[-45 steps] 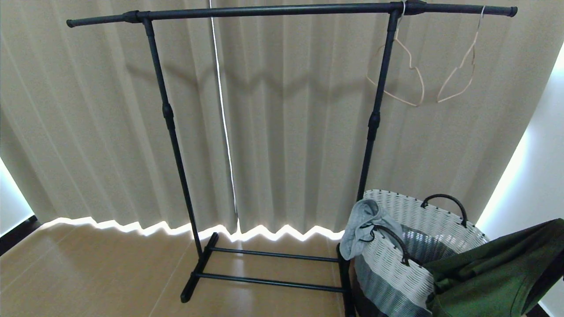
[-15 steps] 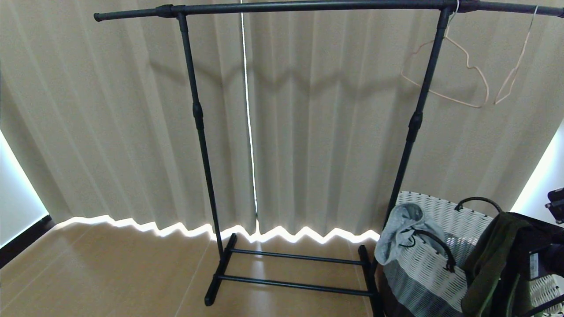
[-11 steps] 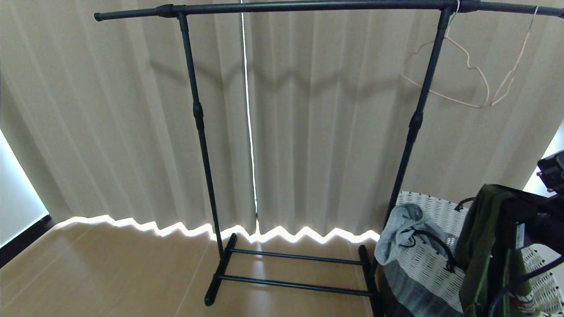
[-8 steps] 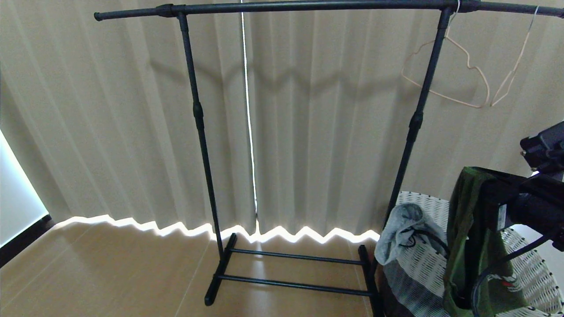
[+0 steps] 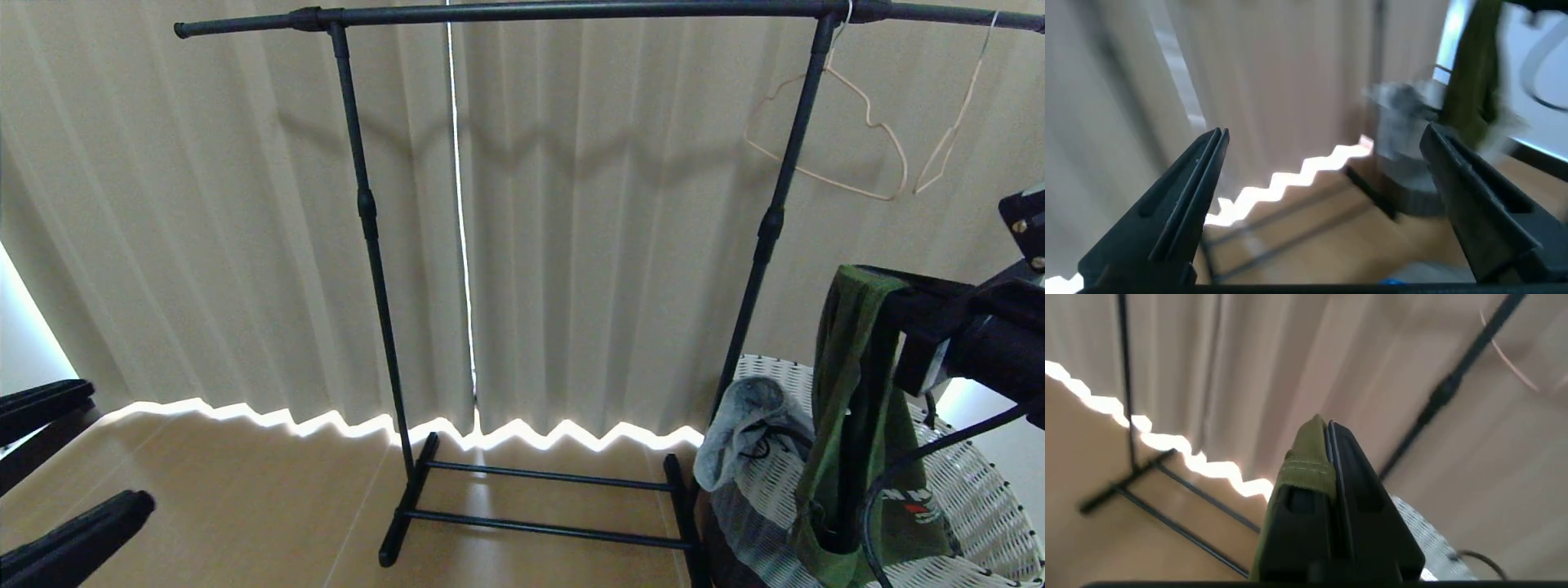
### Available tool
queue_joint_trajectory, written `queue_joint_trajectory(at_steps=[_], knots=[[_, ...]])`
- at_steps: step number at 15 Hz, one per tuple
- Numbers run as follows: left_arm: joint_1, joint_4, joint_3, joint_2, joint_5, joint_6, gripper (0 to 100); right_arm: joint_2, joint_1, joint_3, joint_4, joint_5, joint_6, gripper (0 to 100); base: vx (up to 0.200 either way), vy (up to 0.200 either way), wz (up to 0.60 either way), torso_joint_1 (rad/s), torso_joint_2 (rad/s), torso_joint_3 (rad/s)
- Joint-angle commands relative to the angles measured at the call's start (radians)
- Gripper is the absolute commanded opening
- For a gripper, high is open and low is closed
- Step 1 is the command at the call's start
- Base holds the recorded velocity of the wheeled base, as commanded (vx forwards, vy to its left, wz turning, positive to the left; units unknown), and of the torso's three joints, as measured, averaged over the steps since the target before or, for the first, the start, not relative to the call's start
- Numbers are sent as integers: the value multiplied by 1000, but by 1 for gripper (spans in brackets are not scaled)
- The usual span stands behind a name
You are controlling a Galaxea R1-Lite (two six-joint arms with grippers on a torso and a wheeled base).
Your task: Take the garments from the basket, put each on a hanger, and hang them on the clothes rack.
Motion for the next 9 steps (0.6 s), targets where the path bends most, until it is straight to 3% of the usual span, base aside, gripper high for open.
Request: queue_joint_trajectory(at_steps=[1,3,6,9], knots=[[-182,-97,-47,273,6,-4,100,23,27,-66,3,30,65,0,0,0,0,0,0,0],[-326,-179,-53,410,45,-19,100,22,39,-76,3,38,96,0,0,0,0,0,0,0],[-567,-308,-56,620,211,-157,100,23,65,-90,1,67,99,0,0,0,0,0,0,0],[-785,-452,-87,865,274,-288,100,30,88,-87,1,71,100,0,0,0,0,0,0,0]])
